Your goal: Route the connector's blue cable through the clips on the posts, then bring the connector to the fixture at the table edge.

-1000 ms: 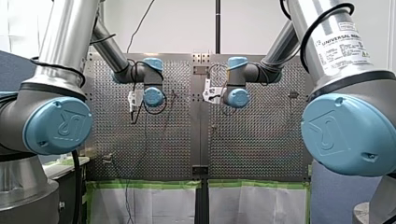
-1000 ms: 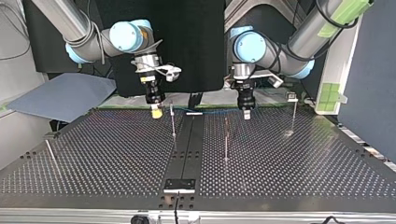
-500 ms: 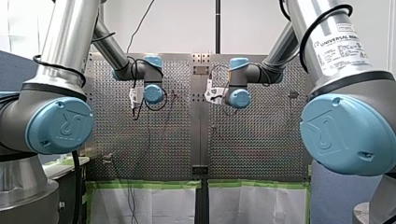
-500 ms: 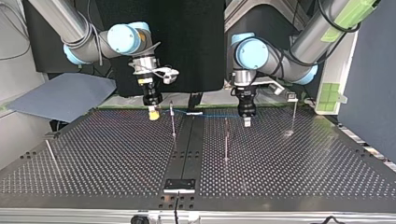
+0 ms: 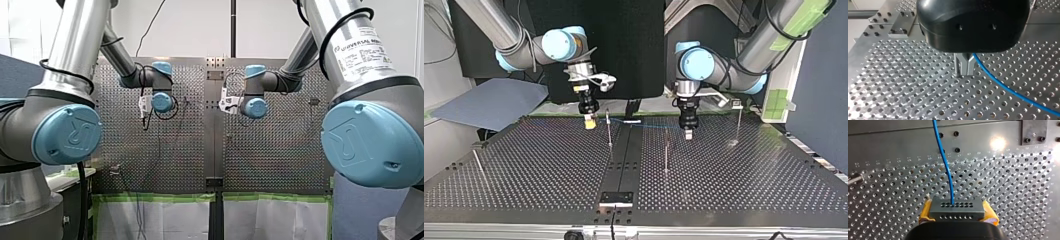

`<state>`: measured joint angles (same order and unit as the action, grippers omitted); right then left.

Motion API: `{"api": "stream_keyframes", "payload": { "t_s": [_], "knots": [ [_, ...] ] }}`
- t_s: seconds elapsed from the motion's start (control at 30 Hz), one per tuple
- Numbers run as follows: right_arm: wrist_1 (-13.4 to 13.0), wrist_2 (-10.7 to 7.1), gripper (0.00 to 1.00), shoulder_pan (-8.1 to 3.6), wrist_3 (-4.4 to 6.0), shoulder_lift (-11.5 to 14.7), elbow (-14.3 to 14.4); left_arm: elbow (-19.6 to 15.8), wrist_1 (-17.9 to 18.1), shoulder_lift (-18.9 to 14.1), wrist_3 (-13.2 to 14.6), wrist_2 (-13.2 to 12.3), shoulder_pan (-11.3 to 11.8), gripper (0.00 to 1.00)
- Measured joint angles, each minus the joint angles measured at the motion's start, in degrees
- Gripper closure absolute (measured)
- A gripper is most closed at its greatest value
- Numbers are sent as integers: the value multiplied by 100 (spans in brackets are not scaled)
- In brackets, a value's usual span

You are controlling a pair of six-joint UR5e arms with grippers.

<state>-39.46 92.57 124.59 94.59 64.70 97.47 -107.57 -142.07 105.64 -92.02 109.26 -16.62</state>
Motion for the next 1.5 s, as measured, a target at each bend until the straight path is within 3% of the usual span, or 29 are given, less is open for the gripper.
{"api": "stream_keyframes", "payload": {
  "t_s": [0.2,0.47,0.97,1.5],
  "knots": [
    [23,3,100,0,0,-11,-50,299,-52,237,-57,-60,47,100],
    [9,5,100,-19,0,-20,-62,537,-159,282,-70,-67,82,100],
    [40,-104,100,-399,17,-45,-174,566,-164,288,-121,-182,234,100],
    [18,-356,100,-584,57,-88,-287,786,-226,293,-372,-608,402,100]
  ]
}}
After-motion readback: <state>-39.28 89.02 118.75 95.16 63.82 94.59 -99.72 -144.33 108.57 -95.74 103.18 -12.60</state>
